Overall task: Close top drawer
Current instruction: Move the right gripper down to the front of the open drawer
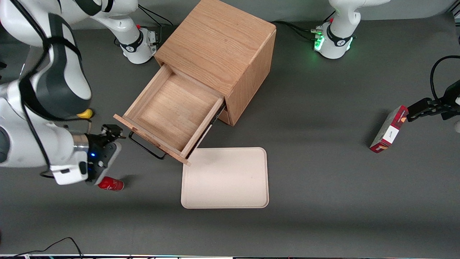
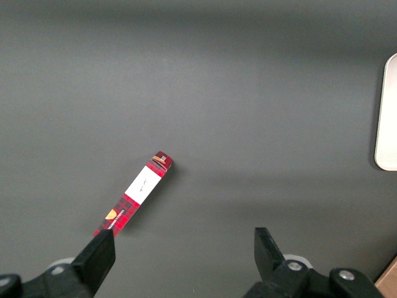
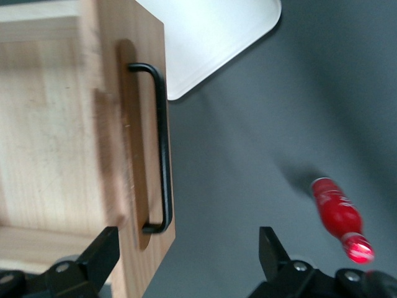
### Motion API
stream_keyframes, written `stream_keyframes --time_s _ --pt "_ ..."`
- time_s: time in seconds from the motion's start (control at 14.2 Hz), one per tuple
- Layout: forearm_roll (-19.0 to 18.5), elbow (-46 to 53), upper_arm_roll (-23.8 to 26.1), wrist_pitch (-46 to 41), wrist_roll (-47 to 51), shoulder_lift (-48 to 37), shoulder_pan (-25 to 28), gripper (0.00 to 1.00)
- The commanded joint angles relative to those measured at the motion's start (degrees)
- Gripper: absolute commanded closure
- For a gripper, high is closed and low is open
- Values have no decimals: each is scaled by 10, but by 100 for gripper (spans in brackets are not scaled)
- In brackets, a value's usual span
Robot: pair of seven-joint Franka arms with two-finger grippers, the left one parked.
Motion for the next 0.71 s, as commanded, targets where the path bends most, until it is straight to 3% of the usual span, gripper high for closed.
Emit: stream_keyframes --time_s 0.0,0.21,0.64 --pt "1 -3 7 -1 46 17 4 0" --pt "35 -15 7 0 60 19 2 0" --pt "42 -21 5 17 81 42 1 0"
